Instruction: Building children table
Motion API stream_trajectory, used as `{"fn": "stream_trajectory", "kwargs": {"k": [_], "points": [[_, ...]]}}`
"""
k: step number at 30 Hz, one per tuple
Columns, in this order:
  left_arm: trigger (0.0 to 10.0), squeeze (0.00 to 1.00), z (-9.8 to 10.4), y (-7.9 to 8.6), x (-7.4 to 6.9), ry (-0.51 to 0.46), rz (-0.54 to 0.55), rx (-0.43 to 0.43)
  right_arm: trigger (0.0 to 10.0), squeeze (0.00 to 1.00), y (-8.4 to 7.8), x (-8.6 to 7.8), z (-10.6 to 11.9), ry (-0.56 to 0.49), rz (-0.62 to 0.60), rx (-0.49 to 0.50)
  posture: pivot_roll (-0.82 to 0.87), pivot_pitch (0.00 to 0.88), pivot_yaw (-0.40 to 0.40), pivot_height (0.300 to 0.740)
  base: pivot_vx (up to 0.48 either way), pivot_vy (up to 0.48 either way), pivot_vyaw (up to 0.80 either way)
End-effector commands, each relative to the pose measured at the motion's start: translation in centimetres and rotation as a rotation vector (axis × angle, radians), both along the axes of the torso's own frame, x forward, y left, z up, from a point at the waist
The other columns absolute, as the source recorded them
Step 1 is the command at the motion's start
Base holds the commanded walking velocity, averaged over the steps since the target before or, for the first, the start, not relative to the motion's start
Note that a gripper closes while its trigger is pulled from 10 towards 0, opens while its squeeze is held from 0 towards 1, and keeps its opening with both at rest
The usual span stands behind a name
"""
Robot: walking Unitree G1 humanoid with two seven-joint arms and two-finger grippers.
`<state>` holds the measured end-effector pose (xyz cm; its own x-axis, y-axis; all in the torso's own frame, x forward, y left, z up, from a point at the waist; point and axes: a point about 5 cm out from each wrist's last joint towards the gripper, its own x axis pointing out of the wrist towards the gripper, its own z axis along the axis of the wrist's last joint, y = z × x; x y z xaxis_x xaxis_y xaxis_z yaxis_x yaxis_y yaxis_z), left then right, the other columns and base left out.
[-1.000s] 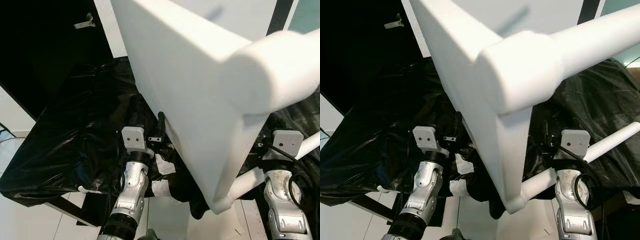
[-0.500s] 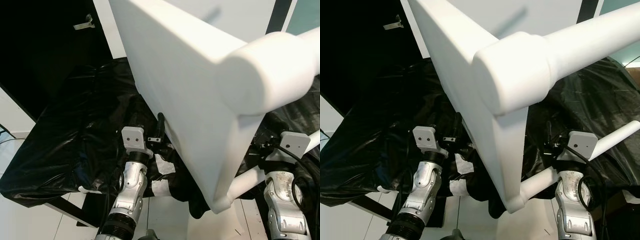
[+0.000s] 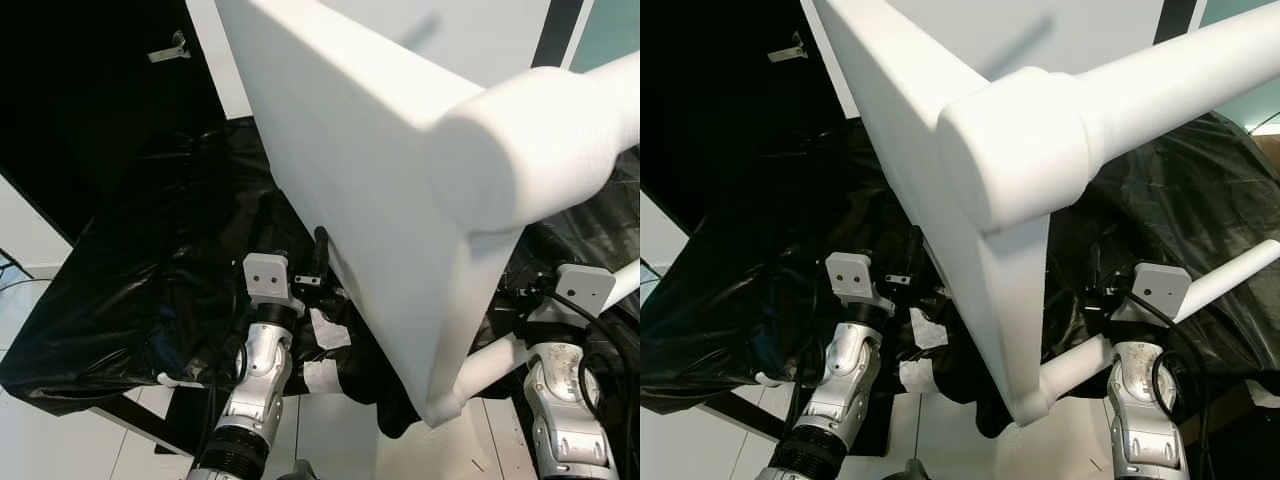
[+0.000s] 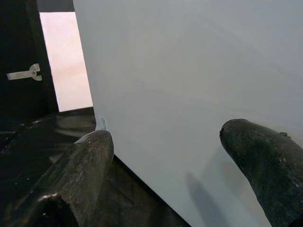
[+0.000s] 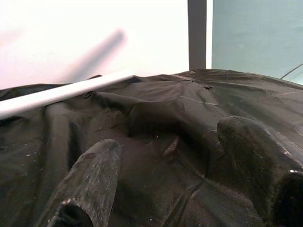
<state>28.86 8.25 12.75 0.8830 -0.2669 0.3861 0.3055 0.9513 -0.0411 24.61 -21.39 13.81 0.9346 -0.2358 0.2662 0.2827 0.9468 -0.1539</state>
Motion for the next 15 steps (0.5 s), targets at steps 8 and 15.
{"fn": "stream_trajectory", "kwargs": {"k": [8,15], "points": [[10.0,0.00,-0.37,-0.04,0.51,0.040,-0.041,0.038,10.0,0.00,0.17,0.24,-0.17,-0.010,-0.007,0.017,0.07,0.000,0.117,0.740,0.000,0.000,0.00],[10.0,0.00,-0.74,0.36,0.74,0.061,-0.019,0.060,10.0,0.00,0.14,0.36,-0.27,-0.011,-0.016,0.017,0.07,0.000,0.119,0.740,0.000,0.000,0.00]]}}
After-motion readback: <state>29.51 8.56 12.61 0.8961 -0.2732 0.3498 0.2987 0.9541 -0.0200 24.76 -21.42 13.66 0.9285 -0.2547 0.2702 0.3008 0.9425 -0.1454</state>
